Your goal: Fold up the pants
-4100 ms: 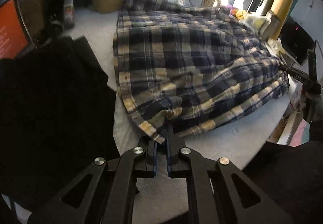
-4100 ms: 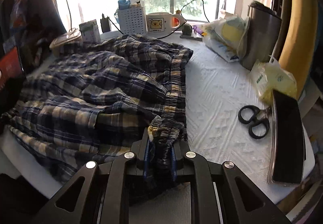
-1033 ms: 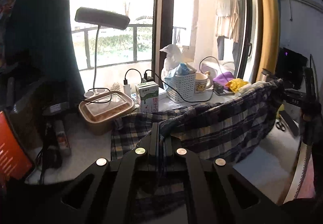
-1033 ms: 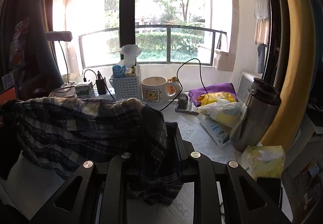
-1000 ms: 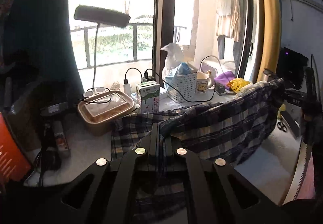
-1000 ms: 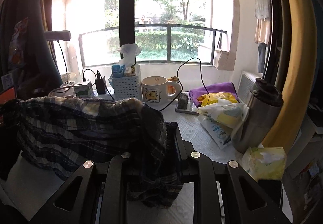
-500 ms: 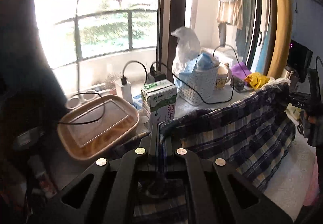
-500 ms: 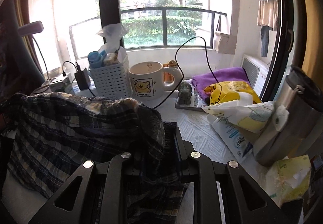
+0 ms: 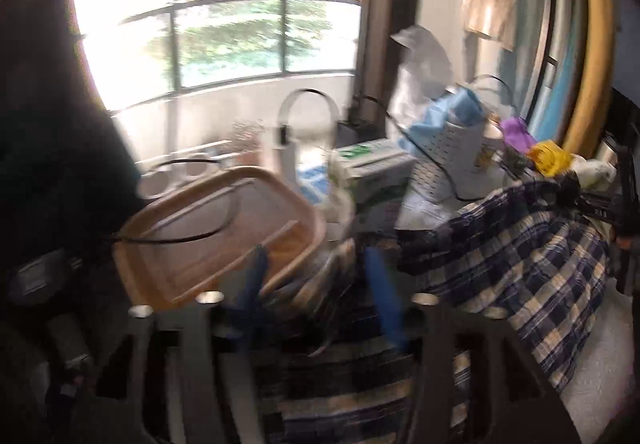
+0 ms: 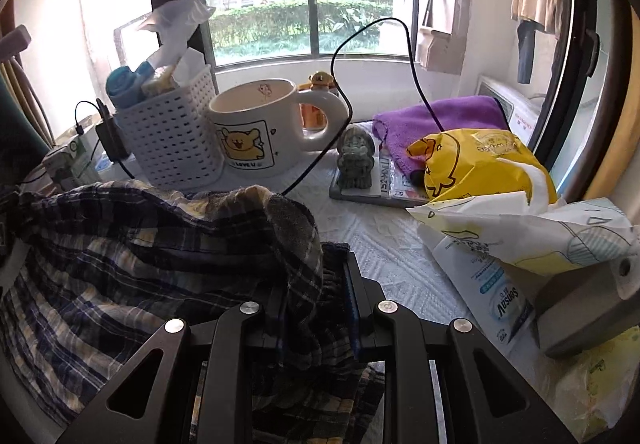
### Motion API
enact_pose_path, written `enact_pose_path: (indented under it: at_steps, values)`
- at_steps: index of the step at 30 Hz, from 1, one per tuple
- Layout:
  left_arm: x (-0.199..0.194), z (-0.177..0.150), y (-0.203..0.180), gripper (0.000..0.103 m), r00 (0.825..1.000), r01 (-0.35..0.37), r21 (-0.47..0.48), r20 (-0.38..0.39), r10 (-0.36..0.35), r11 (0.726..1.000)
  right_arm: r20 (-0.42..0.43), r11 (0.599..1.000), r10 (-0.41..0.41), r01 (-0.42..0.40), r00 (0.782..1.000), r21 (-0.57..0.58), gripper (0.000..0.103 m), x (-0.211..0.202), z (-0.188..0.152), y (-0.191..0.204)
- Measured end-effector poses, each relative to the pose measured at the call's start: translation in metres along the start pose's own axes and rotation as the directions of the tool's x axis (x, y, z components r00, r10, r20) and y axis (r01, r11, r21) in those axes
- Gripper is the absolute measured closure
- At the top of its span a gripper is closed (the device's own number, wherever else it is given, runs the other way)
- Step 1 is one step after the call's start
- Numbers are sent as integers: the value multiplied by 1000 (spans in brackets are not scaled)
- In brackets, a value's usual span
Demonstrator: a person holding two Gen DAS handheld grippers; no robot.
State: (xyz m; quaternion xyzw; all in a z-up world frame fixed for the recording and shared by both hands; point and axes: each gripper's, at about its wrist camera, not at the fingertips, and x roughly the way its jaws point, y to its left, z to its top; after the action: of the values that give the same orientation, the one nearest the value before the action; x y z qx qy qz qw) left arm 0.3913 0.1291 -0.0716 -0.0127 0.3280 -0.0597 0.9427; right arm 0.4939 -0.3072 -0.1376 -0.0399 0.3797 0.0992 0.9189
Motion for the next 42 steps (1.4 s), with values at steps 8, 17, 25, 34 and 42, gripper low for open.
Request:
enact_pose_path:
  at_steps: [8, 17, 25, 34, 42]
  values:
    - [-34, -39, 26, 24, 999, -33, -125, -40, 28, 992, -2, 999, -47, 47, 999, 12, 61, 1, 4, 1]
    - [-23, -111, 15, 24, 968, 5, -216, -243, -59, 976, 71, 996, -67, 63, 995, 62, 17, -61, -29, 2]
    - [-27, -115, 4, 25, 976, -6, -185, -215, -35, 983, 10, 987, -73, 71, 997, 145, 17, -93, -89, 4]
    - [-25, -115, -6, 91, 975, -36, -135, -224, 5, 990, -46, 970, 63, -50, 997, 237, 17, -82, -132, 15]
    - [-40, -119, -23, 95, 973, -25, -157, -231, -12, 987, -30, 990, 37, -33, 999, 137, 41, -64, -107, 25]
